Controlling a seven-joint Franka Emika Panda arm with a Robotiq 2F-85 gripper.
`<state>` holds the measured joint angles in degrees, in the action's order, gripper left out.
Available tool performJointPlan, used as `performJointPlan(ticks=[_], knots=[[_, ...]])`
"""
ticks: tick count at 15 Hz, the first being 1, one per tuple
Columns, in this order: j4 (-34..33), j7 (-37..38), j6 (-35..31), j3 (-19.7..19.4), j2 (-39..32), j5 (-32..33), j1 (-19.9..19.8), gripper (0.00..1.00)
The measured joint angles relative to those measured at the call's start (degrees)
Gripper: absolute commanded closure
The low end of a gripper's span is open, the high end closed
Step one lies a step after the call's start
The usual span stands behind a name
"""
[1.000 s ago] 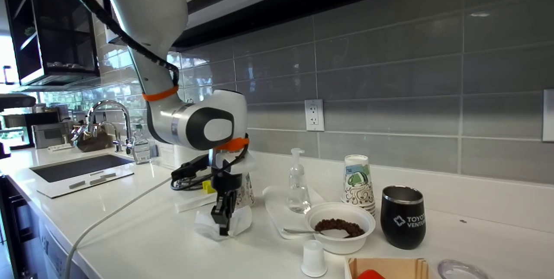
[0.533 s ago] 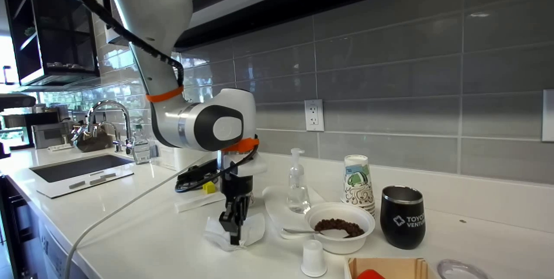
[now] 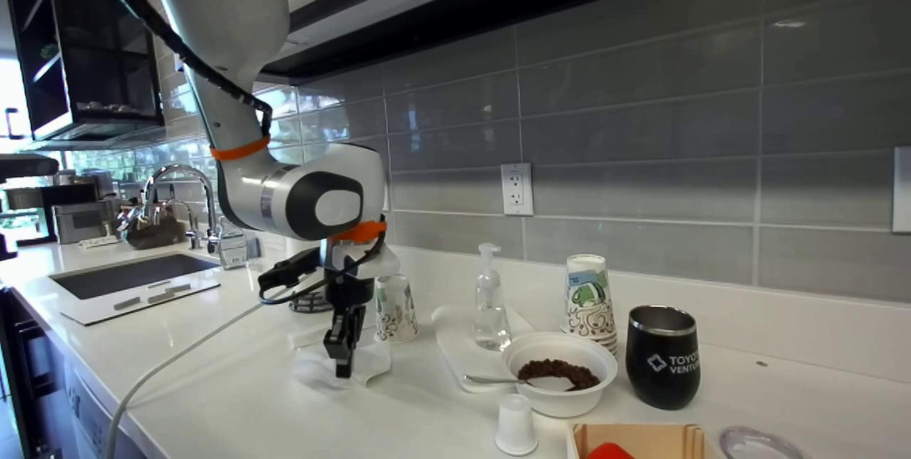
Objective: Use the napkin to wipe the table
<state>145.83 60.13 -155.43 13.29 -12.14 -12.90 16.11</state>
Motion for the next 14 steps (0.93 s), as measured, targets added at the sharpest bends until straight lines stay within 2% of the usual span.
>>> performJointPlan(ticks=[3, 6, 10, 14], knots=[[-0.8, -3.5, 0.4, 3.0, -1.2, -3.2, 0.1, 1.00], [-0.9, -3.8, 2.0, 2.8, -1.8, -3.3, 0.3, 1.00], [0.0, -2.0, 5.1, -0.3, -0.6, -2.0, 0.5, 1.00], [2.4, 3.3, 7.8, -5.7, 1.5, 3.8, 0.3, 1.00]])
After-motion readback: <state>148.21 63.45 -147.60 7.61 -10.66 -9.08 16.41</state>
